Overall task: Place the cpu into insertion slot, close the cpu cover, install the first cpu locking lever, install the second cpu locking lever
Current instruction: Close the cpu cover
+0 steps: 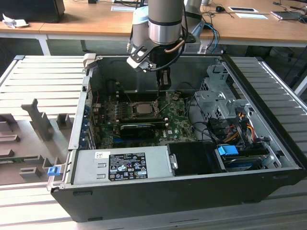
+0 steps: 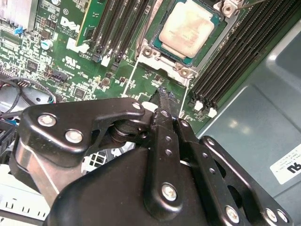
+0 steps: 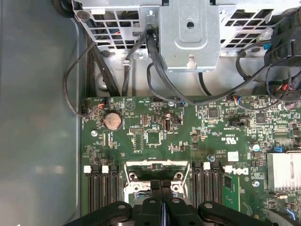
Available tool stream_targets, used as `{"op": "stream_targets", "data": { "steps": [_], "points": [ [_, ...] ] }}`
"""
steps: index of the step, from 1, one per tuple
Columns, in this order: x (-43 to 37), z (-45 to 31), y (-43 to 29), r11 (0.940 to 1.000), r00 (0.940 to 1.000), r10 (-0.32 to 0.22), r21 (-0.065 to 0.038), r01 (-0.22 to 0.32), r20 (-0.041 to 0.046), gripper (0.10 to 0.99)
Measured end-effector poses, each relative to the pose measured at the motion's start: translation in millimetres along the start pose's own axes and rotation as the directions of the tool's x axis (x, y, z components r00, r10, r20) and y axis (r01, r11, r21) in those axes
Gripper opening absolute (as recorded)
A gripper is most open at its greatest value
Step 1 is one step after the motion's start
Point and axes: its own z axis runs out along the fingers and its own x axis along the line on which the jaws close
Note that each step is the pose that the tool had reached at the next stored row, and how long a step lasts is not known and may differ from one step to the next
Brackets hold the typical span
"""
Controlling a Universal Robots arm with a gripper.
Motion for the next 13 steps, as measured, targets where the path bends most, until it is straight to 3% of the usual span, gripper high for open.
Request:
{"op": "stream_targets", "data": {
  "steps": [13],
  "points": [
    [0.6,1.3,17.3,1.0,1.0,0.0,0.0,0.0,-0.0001,0.106]
  ]
}}
